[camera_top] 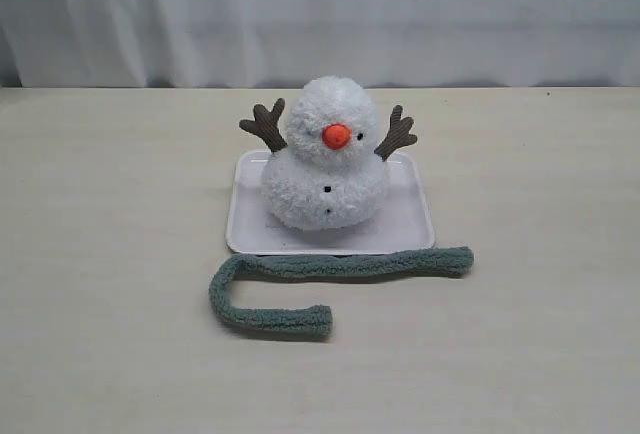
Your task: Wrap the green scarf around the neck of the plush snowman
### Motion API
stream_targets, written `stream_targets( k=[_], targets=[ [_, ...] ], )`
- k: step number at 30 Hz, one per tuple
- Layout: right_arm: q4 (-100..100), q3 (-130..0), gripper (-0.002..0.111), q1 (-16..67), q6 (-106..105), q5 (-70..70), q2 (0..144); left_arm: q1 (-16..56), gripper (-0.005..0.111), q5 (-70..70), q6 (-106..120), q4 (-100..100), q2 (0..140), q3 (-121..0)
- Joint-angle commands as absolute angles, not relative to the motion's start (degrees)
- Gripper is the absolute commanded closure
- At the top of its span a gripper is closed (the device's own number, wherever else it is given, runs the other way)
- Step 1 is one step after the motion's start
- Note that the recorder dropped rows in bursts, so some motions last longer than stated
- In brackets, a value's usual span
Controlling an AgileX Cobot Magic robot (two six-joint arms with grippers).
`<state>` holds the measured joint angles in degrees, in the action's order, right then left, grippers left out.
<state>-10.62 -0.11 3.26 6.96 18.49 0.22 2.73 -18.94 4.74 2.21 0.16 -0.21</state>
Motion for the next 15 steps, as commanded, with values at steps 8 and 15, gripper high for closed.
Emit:
stream_targets(
  k=[8, 15],
  targets=[
    [-10.8, 0.0, 0.104, 3.3, 7.8, -23.7, 0.0, 2.7, 0.107, -18.5, 4.7, 2.3, 0.0, 0.0],
    [-11.1, -3.3, 0.102, 3.3, 22.8, -23.6, 0.0, 2.7, 0.107, -18.5, 4.7, 2.3, 0.0, 0.0]
  ],
)
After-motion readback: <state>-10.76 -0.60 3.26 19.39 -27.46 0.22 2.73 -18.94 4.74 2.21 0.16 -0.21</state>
